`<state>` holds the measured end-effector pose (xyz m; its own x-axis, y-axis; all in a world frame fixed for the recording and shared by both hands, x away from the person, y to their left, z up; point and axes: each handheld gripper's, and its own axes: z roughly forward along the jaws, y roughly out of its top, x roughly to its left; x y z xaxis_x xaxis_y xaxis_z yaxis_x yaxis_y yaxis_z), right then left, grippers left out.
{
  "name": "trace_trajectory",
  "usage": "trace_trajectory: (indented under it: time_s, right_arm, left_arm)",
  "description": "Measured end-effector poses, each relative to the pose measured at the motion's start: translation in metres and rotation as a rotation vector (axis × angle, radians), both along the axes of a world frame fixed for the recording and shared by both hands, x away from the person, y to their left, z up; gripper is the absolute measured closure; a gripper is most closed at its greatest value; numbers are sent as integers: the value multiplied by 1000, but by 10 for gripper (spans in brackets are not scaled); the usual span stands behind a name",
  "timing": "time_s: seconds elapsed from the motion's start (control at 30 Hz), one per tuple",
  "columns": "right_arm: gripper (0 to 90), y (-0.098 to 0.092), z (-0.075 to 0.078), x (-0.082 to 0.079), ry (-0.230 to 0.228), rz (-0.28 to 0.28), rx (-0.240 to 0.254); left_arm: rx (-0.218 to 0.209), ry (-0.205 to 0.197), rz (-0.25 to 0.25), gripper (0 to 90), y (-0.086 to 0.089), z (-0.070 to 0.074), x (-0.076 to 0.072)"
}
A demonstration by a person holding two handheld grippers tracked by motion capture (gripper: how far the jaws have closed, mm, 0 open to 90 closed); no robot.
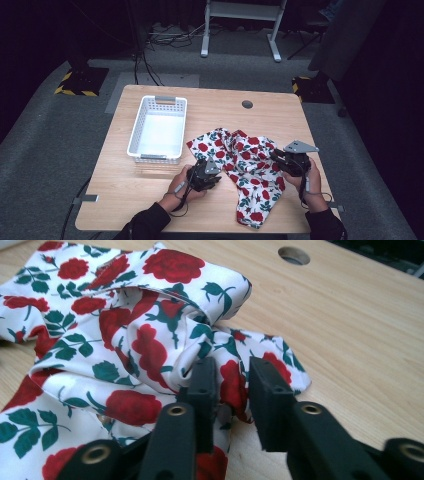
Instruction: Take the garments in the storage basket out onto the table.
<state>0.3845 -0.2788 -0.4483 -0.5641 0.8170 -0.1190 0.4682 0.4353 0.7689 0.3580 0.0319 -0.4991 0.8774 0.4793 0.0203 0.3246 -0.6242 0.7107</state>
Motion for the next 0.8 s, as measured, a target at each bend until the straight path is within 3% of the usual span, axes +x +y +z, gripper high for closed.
trace_trajectory:
  time_s: [0.1, 0.13, 0.17, 0.23, 0.3, 0.43, 0.5, 0.57, 0.67, 0.8]
  right_arm:
    - [617, -1, 1, 0, -9, -19, 3]
    - [588, -2, 2, 0, -12, -12, 15]
    - [588, -2, 2, 0, -12, -12, 15]
    - [542, 0, 2, 0, 3, 28, 19]
    - [528, 5, -1, 0, 4, 57, -8]
    - [492, 14, -8, 6, 46, 119, -51]
    - [554, 17, -13, 9, 72, 131, -58]
    - [686, 19, -17, 11, 85, 146, -84]
    - [808, 16, -17, 12, 87, 141, -75]
    - [859, 9, -9, 12, 54, 98, -37]
  left_arm:
    - [-38, -10, -21, 656, -10, 7, -7]
    - [-78, -9, -39, 627, -22, 12, -12]
    - [-78, -9, -39, 602, -22, 12, -12]
    - [-107, 5, -44, 583, -36, 13, -16]
    - [-125, 15, -66, 581, -51, 12, -17]
    - [-65, 18, -105, 564, -80, 3, -20]
    - [-3, -4, -115, 564, -90, -3, -22]
    - [-1, -5, -124, 581, -91, -6, -22]
    - [6, -9, -141, 580, -88, -5, -22]
    - [38, -26, -159, 581, -80, -3, -25]
